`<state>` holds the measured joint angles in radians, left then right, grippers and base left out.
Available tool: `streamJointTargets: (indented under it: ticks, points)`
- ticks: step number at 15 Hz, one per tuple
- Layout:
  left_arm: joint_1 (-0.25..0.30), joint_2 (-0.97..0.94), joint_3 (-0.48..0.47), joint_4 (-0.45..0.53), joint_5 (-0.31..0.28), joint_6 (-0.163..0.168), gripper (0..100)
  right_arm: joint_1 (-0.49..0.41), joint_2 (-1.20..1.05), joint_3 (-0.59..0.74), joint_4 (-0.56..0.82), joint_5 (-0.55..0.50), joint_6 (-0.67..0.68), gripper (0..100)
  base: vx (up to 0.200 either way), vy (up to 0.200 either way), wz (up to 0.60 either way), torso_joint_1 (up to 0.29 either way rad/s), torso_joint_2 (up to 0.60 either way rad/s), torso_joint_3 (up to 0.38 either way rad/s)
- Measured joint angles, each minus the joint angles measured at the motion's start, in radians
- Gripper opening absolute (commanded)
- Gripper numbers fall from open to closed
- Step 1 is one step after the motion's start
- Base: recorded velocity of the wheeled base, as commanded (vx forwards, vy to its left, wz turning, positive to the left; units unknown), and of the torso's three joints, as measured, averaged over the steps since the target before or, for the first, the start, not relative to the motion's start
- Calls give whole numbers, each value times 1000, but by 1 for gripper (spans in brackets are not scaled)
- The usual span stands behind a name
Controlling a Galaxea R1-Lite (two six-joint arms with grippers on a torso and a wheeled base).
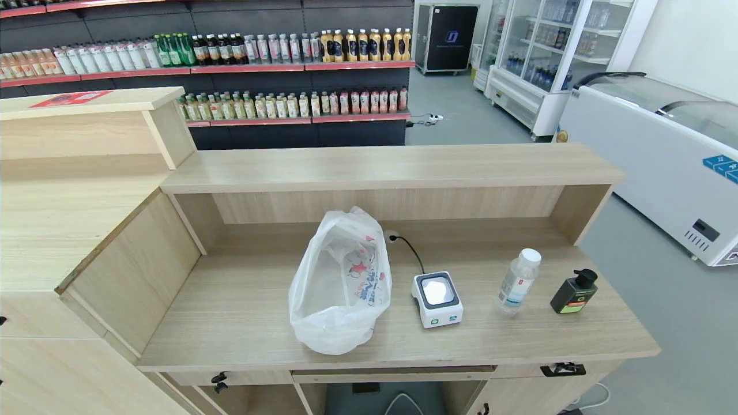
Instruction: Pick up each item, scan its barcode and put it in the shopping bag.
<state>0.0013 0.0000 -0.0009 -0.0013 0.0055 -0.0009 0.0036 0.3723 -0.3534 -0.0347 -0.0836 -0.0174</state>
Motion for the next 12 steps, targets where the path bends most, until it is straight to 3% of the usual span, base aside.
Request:
streamJointTargets:
  ticks: [2,4,5,10,12]
  points:
    - [0,0,0,0,0,0,100,-40,239,-116,-52,-2,-16,0,0,0,0,0,0,0]
    - [0,0,0,0,0,0,100,-100,475,-169,-203,13,-45,0,0,0,0,0,0,0]
    - [0,0,0,0,0,0,100,-133,583,-174,-301,35,-59,100,0,0,0,0,0,0]
    - [0,0,0,0,0,0,100,-268,1003,-66,-729,188,-130,100,0,0,0,0,0,0]
    - [0,0,0,0,0,0,100,-330,1129,-14,-808,294,-213,100,0,0,0,0,0,0]
